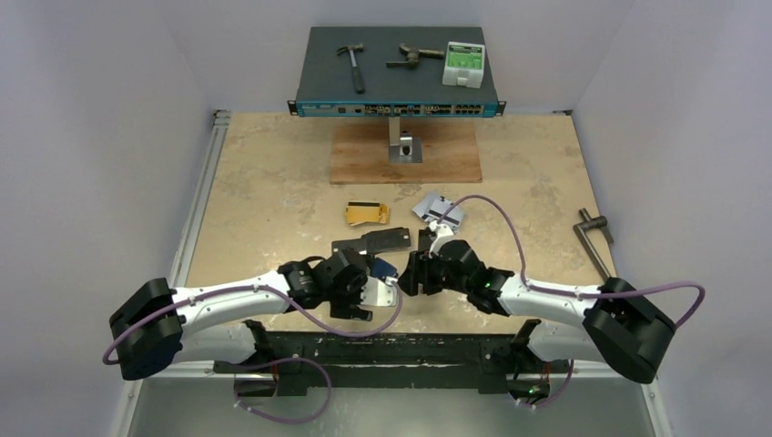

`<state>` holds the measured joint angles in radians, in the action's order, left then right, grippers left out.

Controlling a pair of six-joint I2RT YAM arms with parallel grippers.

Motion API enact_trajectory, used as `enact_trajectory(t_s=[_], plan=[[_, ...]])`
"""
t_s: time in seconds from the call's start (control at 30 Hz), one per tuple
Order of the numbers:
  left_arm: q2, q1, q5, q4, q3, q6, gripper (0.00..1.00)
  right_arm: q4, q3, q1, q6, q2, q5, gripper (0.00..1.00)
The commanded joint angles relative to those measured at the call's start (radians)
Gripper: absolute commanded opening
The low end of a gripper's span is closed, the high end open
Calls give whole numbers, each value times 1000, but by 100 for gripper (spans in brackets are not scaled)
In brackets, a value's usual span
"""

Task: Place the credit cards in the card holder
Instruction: Move the card holder to the center of the board, then close the card holder at the center of the board.

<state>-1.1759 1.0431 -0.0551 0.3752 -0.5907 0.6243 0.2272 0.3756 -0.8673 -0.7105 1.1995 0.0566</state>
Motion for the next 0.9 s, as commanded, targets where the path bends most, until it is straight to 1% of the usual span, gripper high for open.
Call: enact_trajectory(t_s=[0.0,0.07,0.13,0.27,0.4,0.47,0.57,0.7,0.77,0.87], plan=[[19,-17,40,-4,-29,-83,100,171,23,-22,175,43,79,64],[14,-21,88,3,-48,-114,100,242,17,-23,217,61,124,65],[8,-24,115,1,-65,-138,100,265,26,-22,245,83,143,68],[-17,-25,136,-36,-78,-157,100,325,31,-22,243,138,171,64],[-36,-22,147,-96,-79,-128,86,431,-16,-22,174,156,191,63],[-49,-22,171,-91,-82,-115,85,464,-41,-22,140,146,192,63],[-55,-12,168,-103,-87,-126,83,514,-90,-22,98,105,183,63],[-71,-9,126,-124,-96,-135,66,533,-129,-22,63,55,162,63],[-73,-9,86,-136,-100,-125,62,526,-141,-22,57,34,157,63],[-75,-11,59,-124,-119,-119,52,525,-169,-22,44,3,145,63]])
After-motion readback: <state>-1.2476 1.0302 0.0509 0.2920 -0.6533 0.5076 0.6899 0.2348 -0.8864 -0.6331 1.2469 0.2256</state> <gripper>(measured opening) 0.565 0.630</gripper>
